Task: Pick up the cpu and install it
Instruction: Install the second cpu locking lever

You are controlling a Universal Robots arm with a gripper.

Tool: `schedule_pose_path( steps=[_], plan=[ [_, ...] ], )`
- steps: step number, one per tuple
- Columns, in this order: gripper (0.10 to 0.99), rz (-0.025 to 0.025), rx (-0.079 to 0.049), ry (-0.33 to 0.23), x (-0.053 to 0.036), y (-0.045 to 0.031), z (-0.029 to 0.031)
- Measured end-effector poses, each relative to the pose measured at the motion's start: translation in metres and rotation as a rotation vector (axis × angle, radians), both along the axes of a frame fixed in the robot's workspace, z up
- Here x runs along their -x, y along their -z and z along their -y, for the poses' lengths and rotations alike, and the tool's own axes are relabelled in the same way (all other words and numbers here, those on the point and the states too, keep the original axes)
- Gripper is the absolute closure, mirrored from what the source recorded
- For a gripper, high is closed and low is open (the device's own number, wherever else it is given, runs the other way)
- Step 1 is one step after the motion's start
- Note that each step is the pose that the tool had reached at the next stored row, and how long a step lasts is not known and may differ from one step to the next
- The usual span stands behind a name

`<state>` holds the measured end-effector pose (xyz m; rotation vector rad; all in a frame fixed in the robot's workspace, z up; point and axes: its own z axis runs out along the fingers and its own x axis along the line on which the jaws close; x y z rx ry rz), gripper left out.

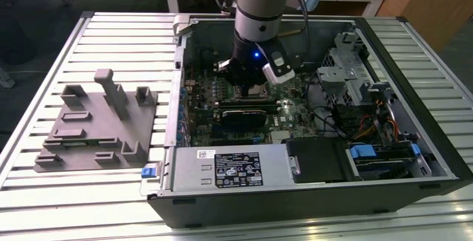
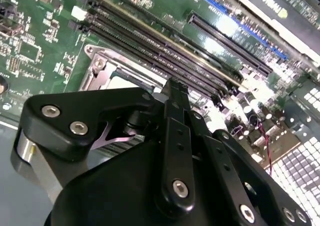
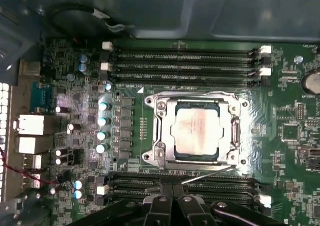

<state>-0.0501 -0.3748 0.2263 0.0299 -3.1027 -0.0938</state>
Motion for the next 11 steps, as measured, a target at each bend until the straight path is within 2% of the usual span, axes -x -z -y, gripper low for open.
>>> schedule_pose_path(
  steps=[2,5,7,11],
  plan=[
    [0.98,0.0001,-0.007,0.0,0.0004,0.0016,0.0041],
    [0.98,0.0002,-0.026,0.0,0.0012,0.0025,0.009],
    [0.98,0.0002,-0.038,0.0,0.0016,0.0029,0.0102],
    [0.98,0.0001,-0.052,0.0,0.0033,0.0053,0.0115]
  ],
)
